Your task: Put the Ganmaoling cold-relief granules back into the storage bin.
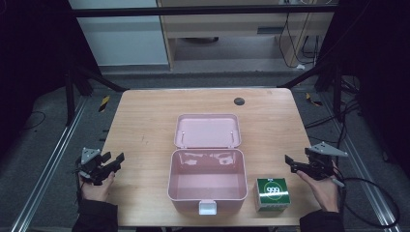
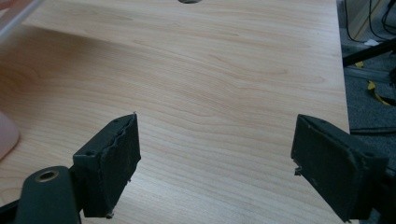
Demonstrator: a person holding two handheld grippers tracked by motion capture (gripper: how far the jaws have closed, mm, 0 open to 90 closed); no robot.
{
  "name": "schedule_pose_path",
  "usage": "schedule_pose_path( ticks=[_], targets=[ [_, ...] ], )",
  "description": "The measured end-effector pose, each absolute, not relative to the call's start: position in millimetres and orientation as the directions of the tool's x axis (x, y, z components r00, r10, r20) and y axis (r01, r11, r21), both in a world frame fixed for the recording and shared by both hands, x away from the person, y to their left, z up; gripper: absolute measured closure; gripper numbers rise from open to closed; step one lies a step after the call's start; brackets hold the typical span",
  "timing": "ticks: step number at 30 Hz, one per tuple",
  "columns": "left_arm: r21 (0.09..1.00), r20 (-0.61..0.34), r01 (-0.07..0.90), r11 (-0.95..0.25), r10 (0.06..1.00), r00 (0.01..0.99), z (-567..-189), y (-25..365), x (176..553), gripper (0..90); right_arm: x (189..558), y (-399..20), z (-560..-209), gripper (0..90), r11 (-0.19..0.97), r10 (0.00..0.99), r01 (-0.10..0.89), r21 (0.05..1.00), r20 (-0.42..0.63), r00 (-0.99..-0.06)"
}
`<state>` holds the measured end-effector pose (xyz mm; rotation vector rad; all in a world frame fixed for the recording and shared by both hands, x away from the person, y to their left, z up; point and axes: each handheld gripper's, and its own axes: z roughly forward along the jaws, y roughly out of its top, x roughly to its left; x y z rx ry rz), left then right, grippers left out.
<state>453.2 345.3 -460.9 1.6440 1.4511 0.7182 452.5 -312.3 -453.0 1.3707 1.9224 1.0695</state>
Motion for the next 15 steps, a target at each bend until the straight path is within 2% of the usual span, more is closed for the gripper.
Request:
schedule_pose_path(
  ticks=[9, 15],
  targets=[
    [0.84, -0.094, 0.542, -0.029, 0.976, 0.197, -461, 342, 455, 30.9, 447, -299, -435, 15.3, 0.195, 0.926, 0.475, 0.858, -0.002, -0.376],
    [0.83, -0.101, 0.556, -0.028, 0.975, 0.2, -461, 342, 455, 26.3, 445, -293, -402, 15.1, 0.265, 0.887, 0.422, 0.867, -0.047, -0.46]
  ],
)
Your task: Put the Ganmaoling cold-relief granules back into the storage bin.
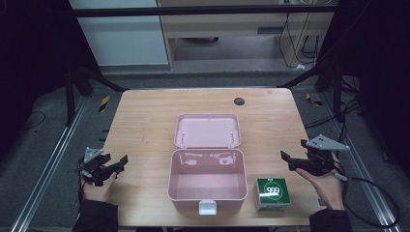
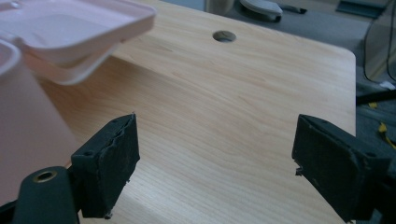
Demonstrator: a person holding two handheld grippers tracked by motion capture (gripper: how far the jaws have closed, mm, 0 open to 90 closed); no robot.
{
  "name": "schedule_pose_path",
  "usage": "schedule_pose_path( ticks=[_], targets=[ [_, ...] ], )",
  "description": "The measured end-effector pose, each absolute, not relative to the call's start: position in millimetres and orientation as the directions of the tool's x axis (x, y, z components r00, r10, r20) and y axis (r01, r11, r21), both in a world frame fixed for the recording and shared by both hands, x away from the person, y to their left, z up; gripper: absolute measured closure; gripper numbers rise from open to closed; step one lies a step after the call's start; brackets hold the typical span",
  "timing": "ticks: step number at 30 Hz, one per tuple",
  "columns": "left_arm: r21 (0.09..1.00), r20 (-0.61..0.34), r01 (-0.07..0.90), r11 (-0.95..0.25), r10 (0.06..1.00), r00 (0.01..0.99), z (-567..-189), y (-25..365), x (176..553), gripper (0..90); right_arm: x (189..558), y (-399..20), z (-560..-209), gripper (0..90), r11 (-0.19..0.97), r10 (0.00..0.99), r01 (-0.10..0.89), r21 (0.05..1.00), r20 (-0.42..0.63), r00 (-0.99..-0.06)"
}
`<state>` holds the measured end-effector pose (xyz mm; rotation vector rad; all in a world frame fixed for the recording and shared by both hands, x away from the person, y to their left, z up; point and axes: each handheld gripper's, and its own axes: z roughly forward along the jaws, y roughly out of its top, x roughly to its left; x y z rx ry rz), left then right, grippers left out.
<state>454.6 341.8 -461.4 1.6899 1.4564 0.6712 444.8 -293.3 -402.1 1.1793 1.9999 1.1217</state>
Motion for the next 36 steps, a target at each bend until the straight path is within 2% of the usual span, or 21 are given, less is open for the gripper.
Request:
schedule_pose_path(
  ticks=[7, 12, 20, 26, 36],
  targets=[
    [0.823, -0.086, 0.565, -0.047, 0.975, 0.207, -461, 340, 454, 26.1, 441, -297, -367, 14.8, 0.266, 0.869, 0.383, 0.885, -0.048, -0.492],
    [0.819, -0.081, 0.571, -0.057, 0.974, 0.213, -462, 339, 455, 24.8, 441, -294, -358, 13.5, 0.281, 0.85, 0.376, 0.883, -0.047, -0.524],
    [0.819, -0.072, 0.571, -0.063, 0.975, 0.211, -461, 339, 455, 24.8, 446, -275, -350, 10.8, 0.382, 0.785, 0.365, 0.849, -0.09, -0.612],
    [0.816, -0.069, 0.574, -0.075, 0.972, 0.226, -462, 338, 456, 25.4, 448, -258, -346, 7.5, 0.501, 0.701, 0.348, 0.793, -0.136, -0.7],
    [0.811, -0.051, 0.576, -0.1, 0.97, 0.239, -463, 335, 457, 27.3, 443, -238, -342, 5.5, 0.655, 0.559, 0.271, 0.705, -0.212, -0.802]
  ],
)
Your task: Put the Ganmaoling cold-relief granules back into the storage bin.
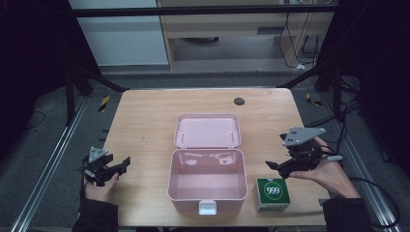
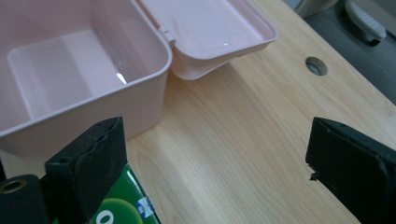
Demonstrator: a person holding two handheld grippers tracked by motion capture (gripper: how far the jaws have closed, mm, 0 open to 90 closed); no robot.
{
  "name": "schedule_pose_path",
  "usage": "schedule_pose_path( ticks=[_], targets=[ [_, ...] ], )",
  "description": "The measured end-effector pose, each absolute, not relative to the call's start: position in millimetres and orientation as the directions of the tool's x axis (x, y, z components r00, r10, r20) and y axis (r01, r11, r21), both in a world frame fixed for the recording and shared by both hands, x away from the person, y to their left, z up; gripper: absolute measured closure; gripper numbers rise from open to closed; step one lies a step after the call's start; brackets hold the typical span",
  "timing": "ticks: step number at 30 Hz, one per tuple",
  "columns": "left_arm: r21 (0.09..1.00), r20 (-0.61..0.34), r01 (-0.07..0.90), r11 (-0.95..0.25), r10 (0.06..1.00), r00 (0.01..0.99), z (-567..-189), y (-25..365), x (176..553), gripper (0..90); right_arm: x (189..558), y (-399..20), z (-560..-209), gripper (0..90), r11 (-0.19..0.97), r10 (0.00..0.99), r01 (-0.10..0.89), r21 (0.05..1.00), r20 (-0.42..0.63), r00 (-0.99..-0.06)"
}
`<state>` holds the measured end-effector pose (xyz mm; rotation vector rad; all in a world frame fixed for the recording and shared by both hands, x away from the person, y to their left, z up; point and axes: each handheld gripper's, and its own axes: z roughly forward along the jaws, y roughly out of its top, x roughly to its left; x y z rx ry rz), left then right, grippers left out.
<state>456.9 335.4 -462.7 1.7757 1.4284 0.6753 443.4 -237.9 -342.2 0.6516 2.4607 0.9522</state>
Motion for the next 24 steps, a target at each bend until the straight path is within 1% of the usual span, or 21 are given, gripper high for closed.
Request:
schedule_pose_path(
  ticks=[4, 10, 11, 14, 16, 24],
  targets=[
    [0.809, -0.045, 0.578, -0.107, 0.969, 0.244, -463, 335, 458, 27.3, 441, -232, -345, 5.3, 0.712, 0.499, 0.244, 0.658, -0.229, -0.836],
    [0.804, -0.034, 0.582, -0.121, 0.968, 0.248, -465, 334, 459, 27.3, 438, -227, -349, 4.9, 0.763, 0.444, 0.228, 0.605, -0.234, -0.865],
    [0.804, -0.031, 0.581, -0.124, 0.968, 0.249, -465, 334, 460, 27.3, 435, -226, -350, 4.9, 0.784, 0.415, 0.208, 0.586, -0.245, -0.876],
    [0.801, -0.025, 0.585, -0.131, 0.967, 0.252, -466, 333, 461, 27.3, 432, -223, -353, 4.5, 0.797, 0.382, 0.194, 0.572, -0.229, -0.895],
    [0.8, -0.025, 0.586, -0.132, 0.967, 0.252, -467, 333, 461, 27.3, 431, -221, -355, 3.8, 0.817, 0.359, 0.187, 0.545, -0.227, -0.905],
    [0.796, -0.022, 0.589, -0.138, 0.966, 0.257, -468, 333, 463, 27.5, 429, -218, -363, 3.6, 0.845, 0.326, 0.179, 0.504, -0.22, -0.919]
  ],
)
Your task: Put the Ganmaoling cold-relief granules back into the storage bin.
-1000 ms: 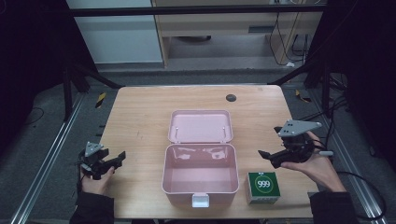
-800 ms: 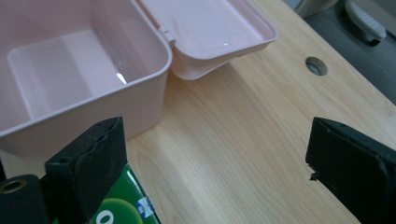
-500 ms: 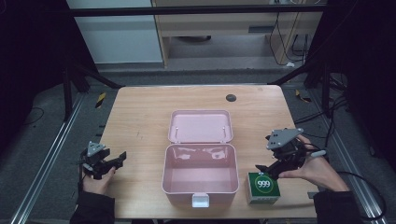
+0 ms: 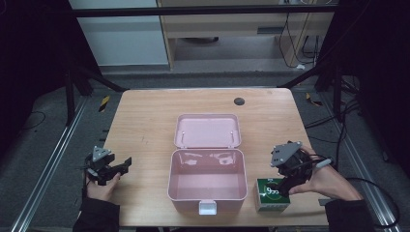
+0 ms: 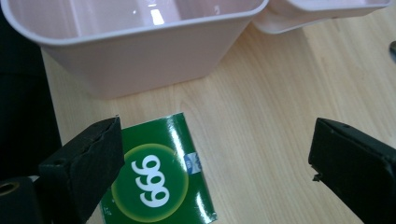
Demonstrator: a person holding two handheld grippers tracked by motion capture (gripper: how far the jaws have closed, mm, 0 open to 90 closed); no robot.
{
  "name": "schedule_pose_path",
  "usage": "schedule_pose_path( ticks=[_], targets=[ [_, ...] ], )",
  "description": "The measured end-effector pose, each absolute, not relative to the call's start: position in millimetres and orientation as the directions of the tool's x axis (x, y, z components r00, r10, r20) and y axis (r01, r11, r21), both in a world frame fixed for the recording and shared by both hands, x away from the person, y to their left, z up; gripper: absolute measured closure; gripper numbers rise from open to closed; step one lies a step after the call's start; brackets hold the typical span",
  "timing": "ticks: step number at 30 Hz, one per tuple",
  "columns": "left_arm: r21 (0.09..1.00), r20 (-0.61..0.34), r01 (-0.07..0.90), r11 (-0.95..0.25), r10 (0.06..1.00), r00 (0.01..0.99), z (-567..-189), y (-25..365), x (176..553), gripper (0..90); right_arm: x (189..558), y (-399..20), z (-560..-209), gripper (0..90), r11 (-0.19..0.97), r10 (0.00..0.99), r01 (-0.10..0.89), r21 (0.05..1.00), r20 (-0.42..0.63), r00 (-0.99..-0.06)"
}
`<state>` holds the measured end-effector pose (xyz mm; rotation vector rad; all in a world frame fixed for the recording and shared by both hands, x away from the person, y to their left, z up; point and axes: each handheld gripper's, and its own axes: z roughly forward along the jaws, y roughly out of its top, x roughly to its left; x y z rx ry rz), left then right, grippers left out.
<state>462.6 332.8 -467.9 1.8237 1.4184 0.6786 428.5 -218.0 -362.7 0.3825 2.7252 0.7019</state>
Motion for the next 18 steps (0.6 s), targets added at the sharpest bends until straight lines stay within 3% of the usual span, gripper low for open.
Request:
schedule_pose_path(
  ticks=[18],
  targets=[
    [0.795, -0.017, 0.59, -0.142, 0.967, 0.255, -468, 332, 464, 27.8, 419, -210, -376, 2.0, 0.907, 0.232, 0.147, 0.396, -0.175, -0.957]
  ],
)
